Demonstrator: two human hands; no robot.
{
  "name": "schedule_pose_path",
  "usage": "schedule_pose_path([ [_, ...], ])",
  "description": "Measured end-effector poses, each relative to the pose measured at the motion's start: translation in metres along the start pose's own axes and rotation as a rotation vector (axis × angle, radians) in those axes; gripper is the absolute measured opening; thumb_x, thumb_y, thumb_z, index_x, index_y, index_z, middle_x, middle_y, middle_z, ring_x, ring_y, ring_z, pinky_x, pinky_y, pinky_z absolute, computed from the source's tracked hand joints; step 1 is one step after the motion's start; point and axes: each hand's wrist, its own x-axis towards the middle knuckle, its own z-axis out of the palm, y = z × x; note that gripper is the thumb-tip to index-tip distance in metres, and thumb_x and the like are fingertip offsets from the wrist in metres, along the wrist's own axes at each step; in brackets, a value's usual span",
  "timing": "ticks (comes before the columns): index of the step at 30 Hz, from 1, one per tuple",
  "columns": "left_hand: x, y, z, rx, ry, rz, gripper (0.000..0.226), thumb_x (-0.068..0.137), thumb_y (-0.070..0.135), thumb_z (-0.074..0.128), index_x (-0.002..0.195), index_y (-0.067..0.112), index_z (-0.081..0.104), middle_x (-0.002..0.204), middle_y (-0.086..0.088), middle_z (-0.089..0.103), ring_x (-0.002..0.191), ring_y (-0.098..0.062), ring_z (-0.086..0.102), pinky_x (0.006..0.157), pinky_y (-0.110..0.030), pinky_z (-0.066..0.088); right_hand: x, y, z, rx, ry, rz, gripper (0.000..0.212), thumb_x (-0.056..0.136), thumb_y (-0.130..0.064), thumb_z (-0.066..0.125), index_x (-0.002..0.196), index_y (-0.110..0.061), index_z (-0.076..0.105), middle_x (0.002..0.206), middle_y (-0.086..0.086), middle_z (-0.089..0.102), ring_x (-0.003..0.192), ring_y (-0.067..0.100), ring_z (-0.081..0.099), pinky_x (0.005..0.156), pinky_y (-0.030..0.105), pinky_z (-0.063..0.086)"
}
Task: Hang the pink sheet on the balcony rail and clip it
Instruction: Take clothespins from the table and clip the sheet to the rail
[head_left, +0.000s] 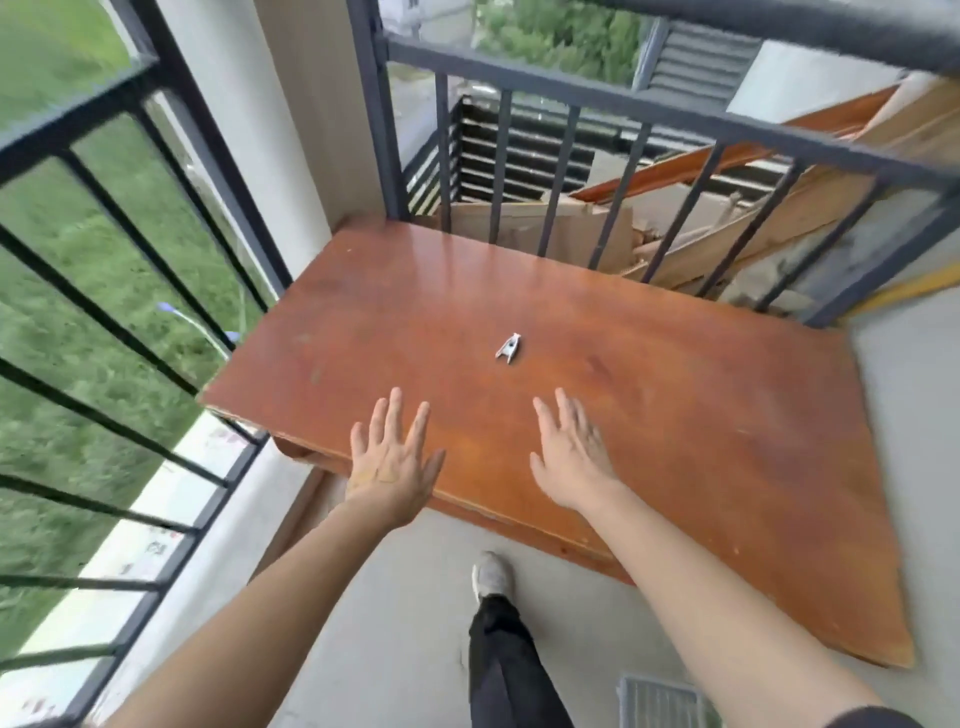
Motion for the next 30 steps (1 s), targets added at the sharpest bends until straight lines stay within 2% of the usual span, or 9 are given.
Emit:
schedule_pose_path([
  [7,0.090,-0.007,0.062,-0.091,-0.256,-0.191,0.065,0.097,0.057,0.019,0.154,0.032,-0.001,0.161,-0.003,-0.018,0.149,-0.026,-0.010,0.118,-0.049,0.010,0.176,0.006,0.009,-0.122,-0.124,-0.167,0.077,0.088,-0.002,0.054,0.154,-0.017,0.018,0.162,0.013,0.009,0.149,0.033,0.014,0.111,0.045,0.031],
  [12,0.111,-0.002,0.101,-0.225,-0.423,-0.334,0.061,0.099,0.054,0.020,0.154,0.033,0.003,0.162,-0.004,-0.013,0.149,-0.030,-0.007,0.118,-0.050,0.011,0.250,0.010,0.038,-0.267,-0.253,-0.303,0.091,0.083,0.015,0.050,0.157,-0.021,0.011,0.165,0.008,-0.003,0.151,0.032,0.004,0.113,0.045,0.030],
  [14,0.107,0.003,0.111,-0.250,-0.468,-0.376,0.060,0.099,0.053,0.022,0.154,0.033,0.003,0.162,-0.003,-0.015,0.148,-0.031,-0.010,0.119,-0.050,0.010,0.257,0.013,0.049,-0.311,-0.258,-0.329,0.083,0.083,0.011,0.054,0.154,-0.017,0.021,0.161,0.010,0.012,0.147,0.033,0.013,0.108,0.043,0.037],
  [16,0.108,0.005,0.114,-0.234,-0.476,-0.399,0.060,0.099,0.051,0.022,0.153,0.034,0.002,0.161,-0.001,-0.017,0.148,-0.030,-0.013,0.119,-0.049,0.010,0.257,0.013,0.056,-0.335,-0.204,-0.341,0.067,0.083,0.008,0.054,0.145,-0.013,0.038,0.146,0.011,0.036,0.137,0.034,0.028,0.099,0.041,0.043],
  [18,0.110,0.005,0.113,-0.219,-0.485,-0.406,0.062,0.097,0.052,0.022,0.153,0.035,0.001,0.161,0.000,-0.018,0.148,-0.028,-0.015,0.119,-0.048,0.011,0.257,0.009,0.061,-0.340,-0.186,-0.353,0.056,0.082,0.010,0.051,0.134,-0.011,0.048,0.130,0.010,0.047,0.126,0.034,0.036,0.093,0.039,0.044],
  [20,0.109,0.003,0.110,-0.209,-0.504,-0.394,0.065,0.095,0.052,0.024,0.153,0.036,-0.002,0.161,0.001,-0.019,0.148,-0.027,-0.016,0.120,-0.047,0.011,0.258,0.004,0.063,-0.335,-0.207,-0.370,0.053,0.081,0.012,0.050,0.129,-0.011,0.050,0.123,0.009,0.050,0.124,0.034,0.038,0.089,0.038,0.045],
  [24,0.110,-0.006,0.099,-0.308,-0.552,-0.382,0.067,0.096,0.052,0.031,0.154,0.035,0.004,0.161,0.003,-0.017,0.149,-0.024,-0.013,0.121,-0.046,0.010,0.251,-0.006,0.064,-0.256,-0.320,-0.375,0.058,0.088,0.010,0.041,0.139,-0.017,0.047,0.126,0.008,0.053,0.136,0.033,0.034,0.095,0.041,0.045],
  [27,0.112,-0.027,0.087,-0.509,-0.517,-0.436,0.064,0.098,0.049,0.037,0.154,0.026,0.017,0.163,-0.003,0.003,0.150,-0.025,0.004,0.121,-0.041,0.011,0.234,-0.013,0.068,-0.239,-0.369,-0.406,0.054,0.091,0.003,0.044,0.139,-0.021,0.050,0.127,0.005,0.054,0.130,0.030,0.042,0.097,0.039,0.044],
  [30,0.086,-0.052,0.085,-0.503,-0.512,-0.455,0.066,0.097,0.052,0.037,0.154,0.026,0.019,0.163,-0.003,0.010,0.149,-0.026,0.011,0.121,-0.042,0.014,0.210,-0.020,0.075,-0.287,-0.336,-0.442,0.041,0.096,-0.016,0.050,0.136,-0.023,0.052,0.125,0.005,0.061,0.119,0.029,0.053,0.094,0.037,0.045],
])
